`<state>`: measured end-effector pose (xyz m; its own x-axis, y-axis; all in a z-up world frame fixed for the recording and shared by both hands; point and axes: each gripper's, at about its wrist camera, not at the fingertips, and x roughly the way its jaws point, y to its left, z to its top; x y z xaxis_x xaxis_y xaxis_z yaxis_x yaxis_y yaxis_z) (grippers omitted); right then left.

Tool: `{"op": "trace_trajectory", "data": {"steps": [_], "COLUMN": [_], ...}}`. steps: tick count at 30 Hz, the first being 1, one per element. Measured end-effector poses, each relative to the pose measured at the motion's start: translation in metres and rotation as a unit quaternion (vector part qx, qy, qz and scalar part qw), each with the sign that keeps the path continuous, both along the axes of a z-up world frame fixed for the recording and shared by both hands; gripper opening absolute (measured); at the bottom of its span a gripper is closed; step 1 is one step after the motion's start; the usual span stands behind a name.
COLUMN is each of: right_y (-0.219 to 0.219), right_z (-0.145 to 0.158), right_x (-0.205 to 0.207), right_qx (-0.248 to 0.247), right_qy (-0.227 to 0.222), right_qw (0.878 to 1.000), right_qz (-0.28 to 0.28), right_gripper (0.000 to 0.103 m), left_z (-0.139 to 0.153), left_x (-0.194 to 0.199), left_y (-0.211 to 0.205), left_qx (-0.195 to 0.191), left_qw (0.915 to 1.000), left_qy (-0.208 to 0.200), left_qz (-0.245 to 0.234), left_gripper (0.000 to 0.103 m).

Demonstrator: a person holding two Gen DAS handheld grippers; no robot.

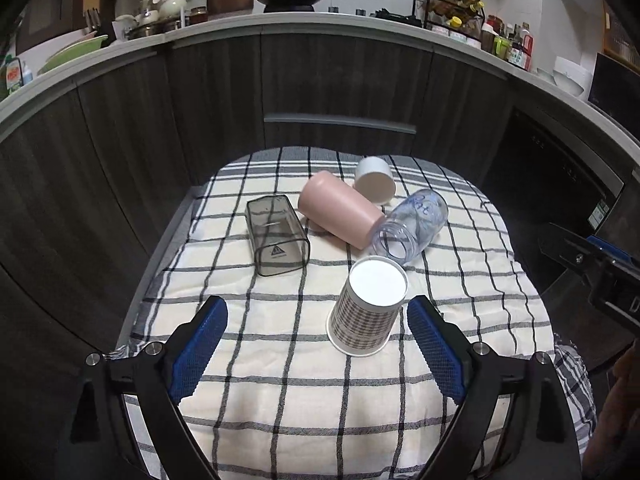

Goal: Flip cup upside down

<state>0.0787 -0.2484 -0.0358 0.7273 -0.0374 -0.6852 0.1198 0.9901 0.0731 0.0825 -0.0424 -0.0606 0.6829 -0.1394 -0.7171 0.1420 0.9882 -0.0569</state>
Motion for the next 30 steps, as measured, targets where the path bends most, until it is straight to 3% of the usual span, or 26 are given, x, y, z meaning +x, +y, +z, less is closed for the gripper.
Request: {"op": "trace_trajectory", "data": {"steps": [17,30], "right_y": [0.019,0.019], "right_z": [0.011,0.013], "right_x": [-0.022,-0.028], "right_qx": [-0.039,-0.044], "right_qy": [-0.106,-0.128], "right_qw": [0.993,0.990], "right_qz": [-0.017,-0.031], "right_gripper": [0.085,0.085], "left_z": [0.016,0.021], "left_x": [-0.005,-0.009], "left_y": [0.010,0.014], "left_qx": [0.008,0.016], "left_qw": [0.9992,0.9970], "left_qy": [-0.030,-0.063], "left_qz": [0.023,0.042], "left_gripper": [0.095,0.097]}}
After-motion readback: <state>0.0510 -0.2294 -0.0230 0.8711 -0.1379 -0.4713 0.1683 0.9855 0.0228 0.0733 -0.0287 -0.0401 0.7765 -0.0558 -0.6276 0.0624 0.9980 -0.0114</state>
